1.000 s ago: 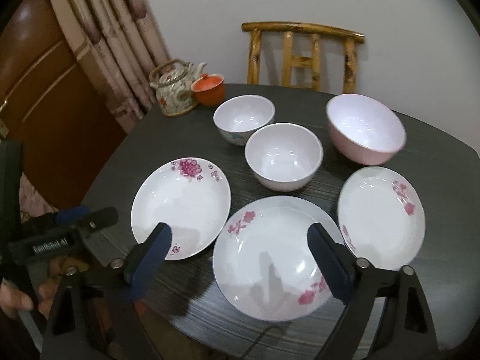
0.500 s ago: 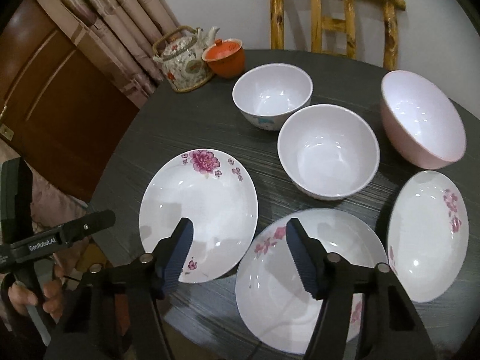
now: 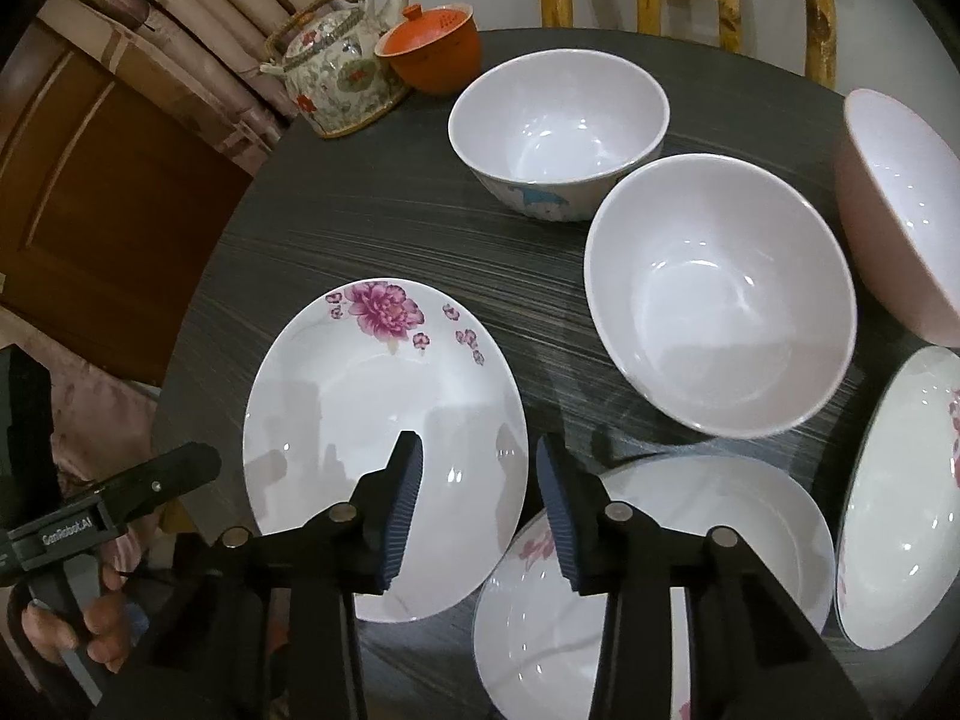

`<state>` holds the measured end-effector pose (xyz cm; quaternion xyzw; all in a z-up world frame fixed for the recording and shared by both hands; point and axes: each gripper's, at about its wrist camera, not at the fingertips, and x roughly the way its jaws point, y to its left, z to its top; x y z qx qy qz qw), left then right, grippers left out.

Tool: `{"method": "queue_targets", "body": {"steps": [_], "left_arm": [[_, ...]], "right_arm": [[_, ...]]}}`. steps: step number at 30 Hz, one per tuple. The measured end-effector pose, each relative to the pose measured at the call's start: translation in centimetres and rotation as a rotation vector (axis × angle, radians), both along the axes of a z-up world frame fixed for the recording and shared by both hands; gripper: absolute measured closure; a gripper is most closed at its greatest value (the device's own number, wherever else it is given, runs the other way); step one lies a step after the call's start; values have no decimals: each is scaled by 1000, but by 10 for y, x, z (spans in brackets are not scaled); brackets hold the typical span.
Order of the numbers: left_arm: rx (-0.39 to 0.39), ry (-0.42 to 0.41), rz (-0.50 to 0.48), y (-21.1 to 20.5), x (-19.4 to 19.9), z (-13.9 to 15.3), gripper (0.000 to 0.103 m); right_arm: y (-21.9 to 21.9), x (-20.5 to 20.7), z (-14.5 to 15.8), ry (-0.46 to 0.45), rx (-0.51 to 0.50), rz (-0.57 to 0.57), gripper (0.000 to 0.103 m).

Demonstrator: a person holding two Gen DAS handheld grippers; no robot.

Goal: Organize plates and bowls
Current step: 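Reach the left tool to the peony plate rim and close on it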

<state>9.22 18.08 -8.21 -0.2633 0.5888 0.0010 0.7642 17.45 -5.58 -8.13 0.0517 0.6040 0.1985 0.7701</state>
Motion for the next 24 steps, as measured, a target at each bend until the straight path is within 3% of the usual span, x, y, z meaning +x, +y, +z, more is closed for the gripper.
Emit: {"method": "queue_targets", "body": {"steps": [18, 20, 21, 24], "left_arm": [[-6, 52, 15, -2, 5, -20, 41], [-6, 57, 14, -4, 6, -22, 50], [-12, 62, 11, -4, 6, -23, 59], [-7, 74, 8, -7, 8, -26, 61]], "right_arm": [[5, 18, -30, 43, -12, 22, 72], [6, 18, -32, 46, -13, 25, 72], [6, 18, -34, 47, -12, 27, 72], [7, 21, -37, 53, -8, 29, 72]]}}
